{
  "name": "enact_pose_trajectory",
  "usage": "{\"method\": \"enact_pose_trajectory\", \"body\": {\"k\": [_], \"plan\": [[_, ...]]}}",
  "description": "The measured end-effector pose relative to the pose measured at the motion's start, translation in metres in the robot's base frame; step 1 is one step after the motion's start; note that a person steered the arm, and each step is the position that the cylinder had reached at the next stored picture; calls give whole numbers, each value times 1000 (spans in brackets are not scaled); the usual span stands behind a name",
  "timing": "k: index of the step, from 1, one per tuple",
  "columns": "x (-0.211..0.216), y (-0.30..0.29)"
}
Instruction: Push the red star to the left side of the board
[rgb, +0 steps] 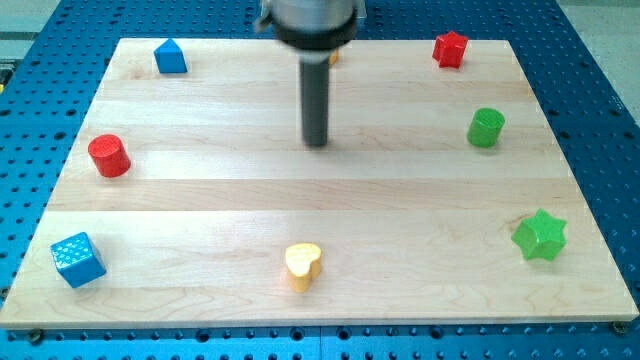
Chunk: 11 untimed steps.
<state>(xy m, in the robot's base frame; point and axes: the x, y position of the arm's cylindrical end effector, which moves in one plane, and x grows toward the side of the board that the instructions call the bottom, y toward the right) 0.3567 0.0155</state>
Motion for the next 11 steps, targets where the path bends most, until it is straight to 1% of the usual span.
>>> {"method": "enact_pose_trajectory", "body": {"k": [1,2,3,4,5,6,7,8,9,10,11], "plan": [[-41,106],[-67,200],[-113,246],[-152,247],[-146,218],[-115,167],[-125,192],[-134,190],[-106,99],[-40,-1],[6,-69]]}}
